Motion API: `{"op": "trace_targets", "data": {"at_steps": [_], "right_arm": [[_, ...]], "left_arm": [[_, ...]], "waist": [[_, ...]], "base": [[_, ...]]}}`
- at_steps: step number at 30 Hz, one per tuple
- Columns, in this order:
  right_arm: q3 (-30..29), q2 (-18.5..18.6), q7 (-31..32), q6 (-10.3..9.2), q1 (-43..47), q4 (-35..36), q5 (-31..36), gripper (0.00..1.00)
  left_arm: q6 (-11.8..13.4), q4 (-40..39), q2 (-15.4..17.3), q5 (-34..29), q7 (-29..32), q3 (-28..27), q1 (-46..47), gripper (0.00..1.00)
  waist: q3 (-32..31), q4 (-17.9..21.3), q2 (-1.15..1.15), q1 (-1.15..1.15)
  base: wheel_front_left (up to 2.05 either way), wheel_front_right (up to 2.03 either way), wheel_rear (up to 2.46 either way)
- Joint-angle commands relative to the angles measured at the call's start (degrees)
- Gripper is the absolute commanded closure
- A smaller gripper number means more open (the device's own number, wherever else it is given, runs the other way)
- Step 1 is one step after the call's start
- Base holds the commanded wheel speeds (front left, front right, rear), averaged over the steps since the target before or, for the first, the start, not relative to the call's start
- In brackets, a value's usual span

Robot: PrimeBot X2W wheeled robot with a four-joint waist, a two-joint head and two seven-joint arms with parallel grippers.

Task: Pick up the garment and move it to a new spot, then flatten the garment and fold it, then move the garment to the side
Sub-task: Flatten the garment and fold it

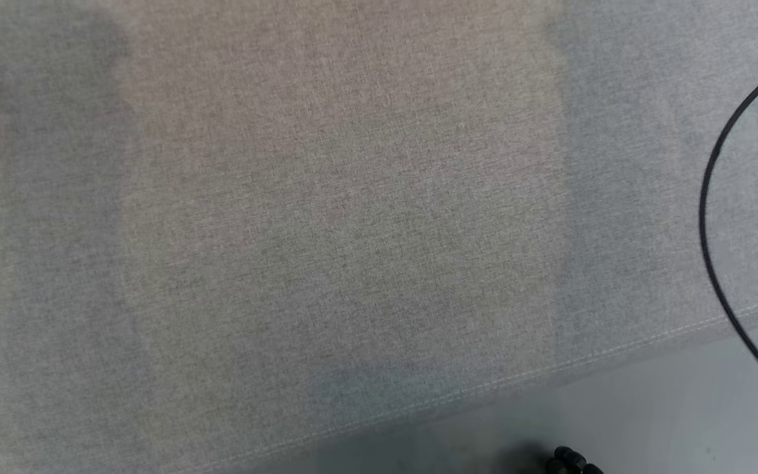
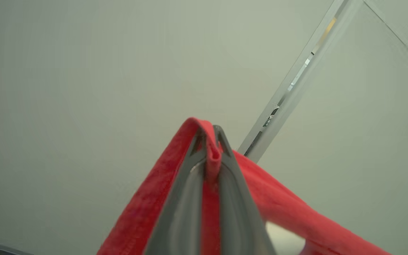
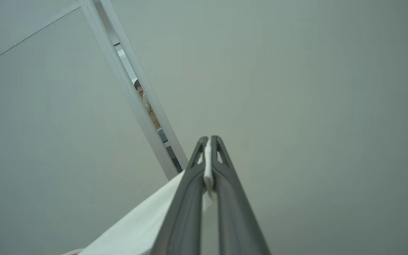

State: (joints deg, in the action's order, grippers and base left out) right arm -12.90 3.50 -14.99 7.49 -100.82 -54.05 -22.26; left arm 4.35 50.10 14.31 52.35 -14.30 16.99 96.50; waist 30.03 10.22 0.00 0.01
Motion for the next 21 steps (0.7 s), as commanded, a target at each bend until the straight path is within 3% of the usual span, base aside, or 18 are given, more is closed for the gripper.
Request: {"op": "trace_targets", "data": {"at_steps": [1,8,15,21], "right_arm": [[0.6,0.1,-0.2,0.00,1.7,-0.6,-1.4,1.00],[4.6,0.9,-0.3,0.00,4.4,-1.7,-5.8,1.00],[7.6,1.0,0.5,0.00,6.3,-2.3,-11.2,1.00],[14.2,2.0,5.3,0.00,16.9,1.8,-18.1,1.00]], "left_arm": [[-0.7,1.3,0.8,-0.2,-0.5,-0.4,-1.3,1.00],[-2.9,6.0,1.2,-0.7,-0.9,-1.5,-1.9,1.00],[-4.6,8.3,-0.4,0.9,-0.9,-3.5,-3.1,1.00],[-8.2,9.4,-1.1,2.2,-0.2,-3.5,-11.4,1.00]], "waist": [[2.2,0.5,0.00,-0.01],[1.9,0.7,0.00,-0.01],[1.1,0.1,0.00,-0.01],[-2.4,-0.6,0.00,-0.01]], "base": [[0.00,0.00,0.00],[0.00,0.00,0.00],[0.00,0.00,0.00],[0.00,0.00,0.00]]}}
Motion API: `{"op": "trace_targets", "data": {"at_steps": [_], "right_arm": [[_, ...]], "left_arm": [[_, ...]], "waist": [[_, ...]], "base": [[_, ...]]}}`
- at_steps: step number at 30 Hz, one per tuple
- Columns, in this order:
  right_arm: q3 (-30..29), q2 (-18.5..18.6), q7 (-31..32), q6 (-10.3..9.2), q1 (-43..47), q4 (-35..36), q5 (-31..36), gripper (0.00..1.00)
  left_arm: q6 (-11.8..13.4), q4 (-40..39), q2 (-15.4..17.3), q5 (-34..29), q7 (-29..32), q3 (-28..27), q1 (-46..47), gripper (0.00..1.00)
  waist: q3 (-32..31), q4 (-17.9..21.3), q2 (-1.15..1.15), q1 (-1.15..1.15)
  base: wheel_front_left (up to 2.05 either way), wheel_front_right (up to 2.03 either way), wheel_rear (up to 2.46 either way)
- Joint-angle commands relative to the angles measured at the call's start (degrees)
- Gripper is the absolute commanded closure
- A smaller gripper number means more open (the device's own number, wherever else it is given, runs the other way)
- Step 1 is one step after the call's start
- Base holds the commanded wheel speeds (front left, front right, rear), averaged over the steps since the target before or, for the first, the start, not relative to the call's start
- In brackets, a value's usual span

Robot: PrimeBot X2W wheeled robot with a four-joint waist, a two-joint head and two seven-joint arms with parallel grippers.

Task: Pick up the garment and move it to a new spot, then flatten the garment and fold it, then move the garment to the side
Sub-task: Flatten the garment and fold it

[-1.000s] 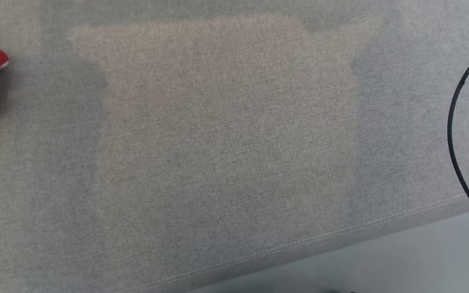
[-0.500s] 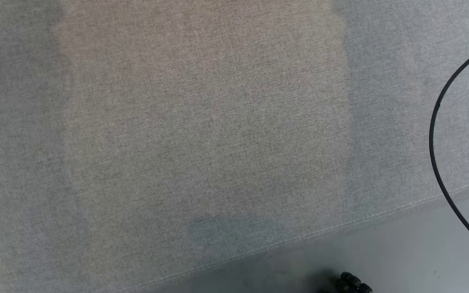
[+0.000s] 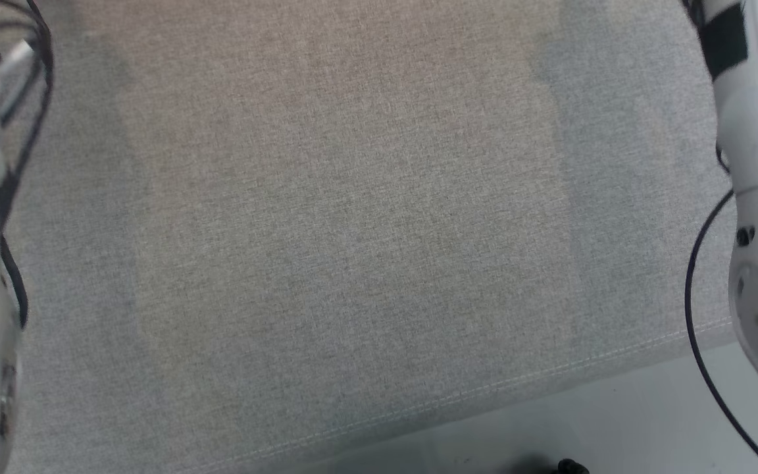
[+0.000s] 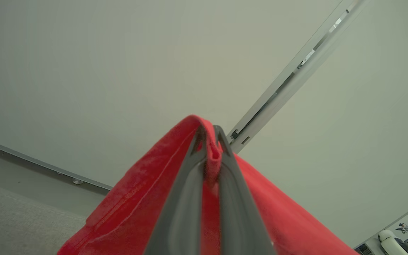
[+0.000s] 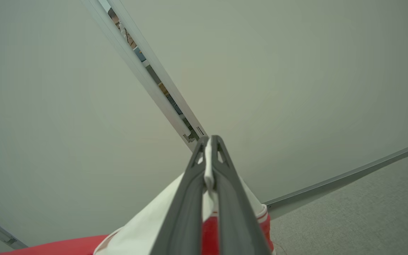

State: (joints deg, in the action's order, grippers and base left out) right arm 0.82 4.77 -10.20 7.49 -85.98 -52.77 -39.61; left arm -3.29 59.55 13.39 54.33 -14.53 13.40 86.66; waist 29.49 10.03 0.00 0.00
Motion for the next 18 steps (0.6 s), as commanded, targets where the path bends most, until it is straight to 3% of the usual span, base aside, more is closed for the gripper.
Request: {"op": "trace_targets", "data": {"at_steps": [1,9,14,18], "right_arm": [[1.6,1.3,1.3,0.00,5.0,1.6,-2.0,1.00],[5.4,6.3,8.4,0.01,30.2,16.2,-13.1,1.00],[4.4,9.1,11.6,0.00,49.6,29.6,-15.5,1.00],[3.1,8.5,13.5,0.01,58.5,36.0,-16.2,1.00]], "left_arm": [[-1.2,0.0,-0.3,0.3,0.6,0.7,-4.1,1.00],[-2.4,-6.9,-0.5,2.7,0.5,0.6,-24.9,1.00],[1.1,-20.1,0.0,4.5,1.4,0.0,-42.6,1.00],[4.2,-28.4,0.1,5.0,2.8,0.1,-52.2,1.00]], "waist": [[-2.8,-0.6,0.00,0.00],[-9.2,-2.8,0.00,0.00],[-13.0,-4.0,0.00,0.00],[-14.5,-4.5,0.00,0.00]], "base": [[0.00,0.00,0.00],[0.00,0.00,0.00],[0.00,0.00,0.00],[0.00,0.00,0.00]]}}
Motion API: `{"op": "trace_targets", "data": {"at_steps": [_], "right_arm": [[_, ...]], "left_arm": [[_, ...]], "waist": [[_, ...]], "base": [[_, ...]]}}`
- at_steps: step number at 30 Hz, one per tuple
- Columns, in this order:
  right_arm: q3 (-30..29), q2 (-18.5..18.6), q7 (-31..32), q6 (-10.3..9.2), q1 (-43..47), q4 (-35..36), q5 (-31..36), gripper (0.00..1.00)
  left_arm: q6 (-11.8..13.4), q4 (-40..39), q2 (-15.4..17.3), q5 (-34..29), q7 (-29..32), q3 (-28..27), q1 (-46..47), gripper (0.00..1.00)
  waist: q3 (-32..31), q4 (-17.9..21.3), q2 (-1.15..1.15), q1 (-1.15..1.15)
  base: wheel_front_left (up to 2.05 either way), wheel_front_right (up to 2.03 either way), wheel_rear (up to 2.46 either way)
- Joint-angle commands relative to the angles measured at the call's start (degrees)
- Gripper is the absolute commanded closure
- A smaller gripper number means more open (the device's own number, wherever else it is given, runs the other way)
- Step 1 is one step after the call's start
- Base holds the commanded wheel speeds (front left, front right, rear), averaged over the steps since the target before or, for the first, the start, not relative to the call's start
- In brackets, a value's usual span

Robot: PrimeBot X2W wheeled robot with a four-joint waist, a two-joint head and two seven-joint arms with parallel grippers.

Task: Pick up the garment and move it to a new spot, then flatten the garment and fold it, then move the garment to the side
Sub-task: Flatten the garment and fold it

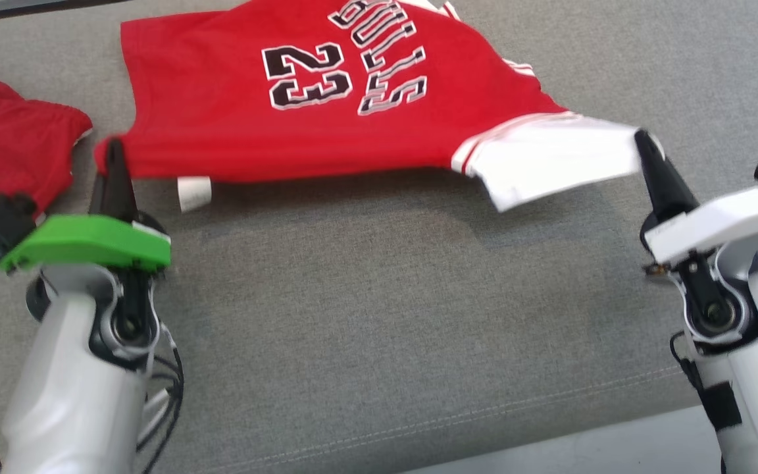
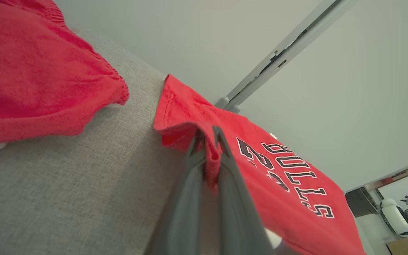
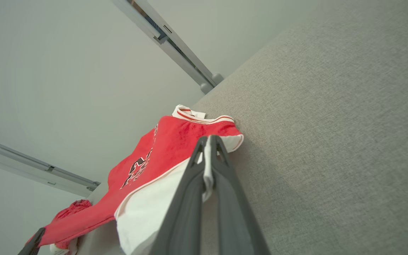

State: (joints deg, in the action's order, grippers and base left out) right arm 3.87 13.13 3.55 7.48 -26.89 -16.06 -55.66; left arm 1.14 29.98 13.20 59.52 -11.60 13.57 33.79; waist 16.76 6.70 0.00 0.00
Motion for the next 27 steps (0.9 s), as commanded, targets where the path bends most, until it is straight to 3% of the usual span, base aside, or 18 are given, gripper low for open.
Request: {"op": "trace_targets", "data": {"at_steps": [1,10,16,22,27], "right_arm": [[-0.7,-0.3,0.3,0.01,2.0,1.3,-0.3,1.00],[-8.9,-5.9,7.7,0.02,20.3,13.6,2.7,1.00],[-13.6,-9.1,12.4,0.02,27.7,16.7,5.1,1.00],[-14.5,-10.1,15.0,0.02,32.6,18.5,3.9,1.00],[-14.3,-10.2,14.5,0.02,35.2,17.7,2.3,1.00]], "left_arm": [[0.9,-1.3,0.3,0.2,0.2,-0.1,-2.4,1.00],[7.0,-15.8,0.0,2.0,1.3,0.1,-22.2,1.00],[8.6,-17.6,0.3,0.8,0.3,0.9,-28.3,1.00],[9.3,-19.7,0.0,0.4,0.0,2.0,-33.3,1.00],[11.3,-21.6,0.5,-1.2,-0.9,2.1,-37.1,1.00]], "waist": [[-2.3,-1.3,0.00,0.00],[-5.4,-1.5,0.00,0.00],[-7.0,-1.2,0.00,0.00],[-8.1,-0.7,0.00,0.00],[-8.8,-0.7,0.00,0.00]], "base": [[0.00,0.00,0.00],[0.00,0.00,0.00],[0.00,0.00,0.00],[0.00,0.00,0.00],[0.00,0.00,0.00]]}}
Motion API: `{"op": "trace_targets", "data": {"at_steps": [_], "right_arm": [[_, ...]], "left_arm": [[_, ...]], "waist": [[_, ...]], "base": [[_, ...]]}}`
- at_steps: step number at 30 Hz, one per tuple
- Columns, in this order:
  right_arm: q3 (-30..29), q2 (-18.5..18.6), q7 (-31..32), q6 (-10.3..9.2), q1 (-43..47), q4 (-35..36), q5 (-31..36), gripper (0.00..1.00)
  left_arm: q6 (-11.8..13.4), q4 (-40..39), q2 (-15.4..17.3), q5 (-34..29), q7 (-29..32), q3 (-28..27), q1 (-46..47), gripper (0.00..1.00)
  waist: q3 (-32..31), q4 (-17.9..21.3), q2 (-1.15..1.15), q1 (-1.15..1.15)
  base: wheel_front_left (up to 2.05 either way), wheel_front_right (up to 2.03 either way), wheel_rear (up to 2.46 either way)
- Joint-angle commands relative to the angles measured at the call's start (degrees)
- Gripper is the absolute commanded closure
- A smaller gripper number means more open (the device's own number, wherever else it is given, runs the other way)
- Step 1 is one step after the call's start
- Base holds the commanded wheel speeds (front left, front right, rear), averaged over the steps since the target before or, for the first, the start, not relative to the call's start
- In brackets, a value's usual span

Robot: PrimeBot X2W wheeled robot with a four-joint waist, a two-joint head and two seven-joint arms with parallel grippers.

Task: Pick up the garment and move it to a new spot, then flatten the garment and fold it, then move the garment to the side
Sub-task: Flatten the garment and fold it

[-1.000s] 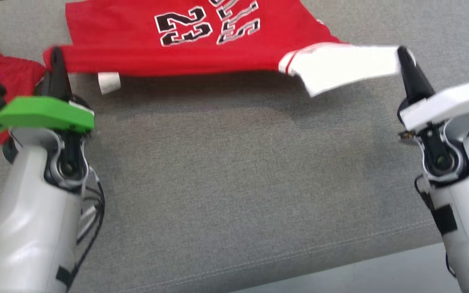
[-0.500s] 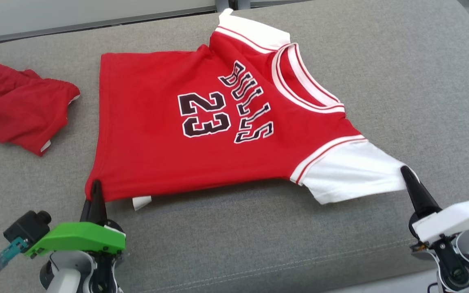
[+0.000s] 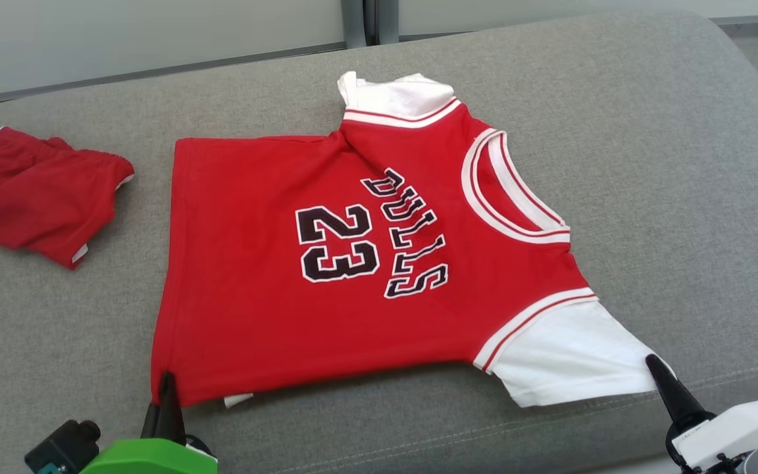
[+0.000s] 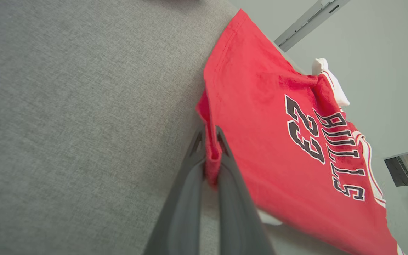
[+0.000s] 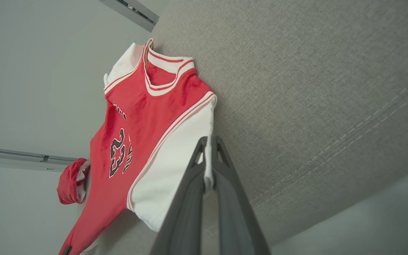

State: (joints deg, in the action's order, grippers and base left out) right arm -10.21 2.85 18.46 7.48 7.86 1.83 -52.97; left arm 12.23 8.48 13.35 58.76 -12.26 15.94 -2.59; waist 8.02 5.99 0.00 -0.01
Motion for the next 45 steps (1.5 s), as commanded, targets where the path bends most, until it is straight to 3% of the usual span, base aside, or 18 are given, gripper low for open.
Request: {"op": "trace_targets", "data": {"at_steps": [1,4,12,24,38,45], "right_arm": [[-0.2,0.1,-0.5,0.02,0.8,-0.3,-0.4,1.00],[-0.3,0.1,-0.8,0.02,1.3,-0.7,-0.4,1.00],[0.5,0.1,-1.0,0.02,-0.7,-2.6,-0.8,1.00],[0.2,0.1,-1.4,0.02,-1.4,-3.9,-0.8,1.00],[1.2,0.1,-1.0,0.02,-2.2,-4.6,-0.7,1.00],[1.1,0.1,0.9,0.02,-4.6,-5.2,1.5,1.00]], "left_arm": [[0.7,-0.5,0.1,-0.6,-0.6,-0.5,-1.4,1.00],[2.1,-2.1,-0.6,-1.4,-1.5,-1.1,-3.2,1.00],[3.0,-2.3,-2.6,-1.7,-1.1,0.3,-5.1,1.00],[4.7,-2.3,-2.9,-1.1,-0.1,0.6,-6.2,1.00],[6.1,-3.9,-3.6,3.8,5.2,-0.4,-6.2,1.00],[8.7,-5.6,-3.9,7.8,10.3,-1.8,-4.3,1.00]], "waist": [[-0.2,-0.1,0.00,0.01],[-0.5,-0.3,0.00,0.01],[-1.4,-1.4,0.00,0.01],[-2.3,-2.1,0.00,0.01],[-3.5,-1.5,0.00,0.01],[-3.2,-1.5,0.00,0.01]], "base": [[0.00,0.00,0.00],[0.00,0.00,0.00],[0.00,0.00,0.00],[0.00,0.00,0.00],[0.00,0.00,0.00],[0.00,0.00,0.00]]}}
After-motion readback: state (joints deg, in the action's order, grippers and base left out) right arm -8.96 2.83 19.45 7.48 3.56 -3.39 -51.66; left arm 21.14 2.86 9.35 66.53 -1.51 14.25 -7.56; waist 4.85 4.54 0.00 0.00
